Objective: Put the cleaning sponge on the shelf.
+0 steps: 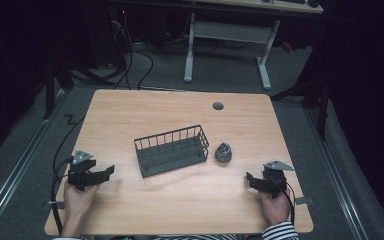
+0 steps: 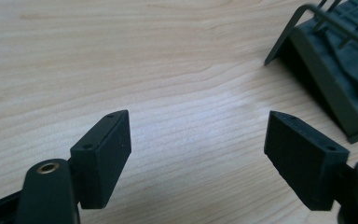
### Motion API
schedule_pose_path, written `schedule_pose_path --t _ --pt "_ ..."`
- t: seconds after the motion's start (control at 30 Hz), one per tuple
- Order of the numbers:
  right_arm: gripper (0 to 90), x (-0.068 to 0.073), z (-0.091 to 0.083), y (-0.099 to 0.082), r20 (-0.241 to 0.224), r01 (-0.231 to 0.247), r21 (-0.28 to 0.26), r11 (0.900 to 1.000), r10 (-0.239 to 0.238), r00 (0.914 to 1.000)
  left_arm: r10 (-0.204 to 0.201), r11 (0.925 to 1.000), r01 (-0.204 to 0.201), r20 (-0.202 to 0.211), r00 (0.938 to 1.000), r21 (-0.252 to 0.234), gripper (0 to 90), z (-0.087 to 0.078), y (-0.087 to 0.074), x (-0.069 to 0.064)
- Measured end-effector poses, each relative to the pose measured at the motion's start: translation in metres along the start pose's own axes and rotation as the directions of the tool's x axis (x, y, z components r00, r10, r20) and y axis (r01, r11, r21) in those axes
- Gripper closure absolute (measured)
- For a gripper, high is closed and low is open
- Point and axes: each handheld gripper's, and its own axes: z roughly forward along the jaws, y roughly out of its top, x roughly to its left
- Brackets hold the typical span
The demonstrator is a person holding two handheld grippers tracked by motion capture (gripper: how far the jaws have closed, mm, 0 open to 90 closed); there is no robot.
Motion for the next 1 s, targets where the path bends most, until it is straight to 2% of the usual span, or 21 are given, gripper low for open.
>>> schedule_pose_path --t 0.13,0.3,0.53,0.77,0.87,1.0 --pt "22.9 0.0 0.0 0.0 0.0 0.0 0.001 1.0 0.0 1.0 0.007 0.9999 -0.007 -0.024 0.9997 0.01 23.5 0.004 -0.004 0.001" --pt "22.5 0.001 0.0 0.0 0.007 -0.002 0.001 1.0 0.002 1.0 0.046 0.9982 -0.044 -0.065 0.9968 0.04 23.6 0.01 -0.006 -0.001" --pt "22.7 0.0 0.0 0.001 0.002 0.003 0.005 1.0 -0.003 1.0 0.04 0.9982 -0.036 -0.084 0.9956 0.049 23.6 0.015 -0.007 0.002" --pt "27.8 0.001 -0.001 0.003 -0.002 0.011 0.016 0.9998 -0.011 0.9999 0.026 0.999 -0.023 -0.089 0.9957 0.037 24.5 0.017 -0.013 0.004" --pt "28.5 0.001 -0.004 0.004 -0.02 0.008 0.008 0.9999 -0.008 0.9998 0.046 0.9986 -0.043 -0.106 0.9933 0.032 24.4 0.018 -0.014 0.004" --pt "28.7 0.006 -0.009 0.012 -0.05 0.026 0.001 0.9997 -0.026 0.9984 0.047 0.9988 -0.045 -0.107 0.9931 0.018 24.0 0.018 -0.016 0.004"
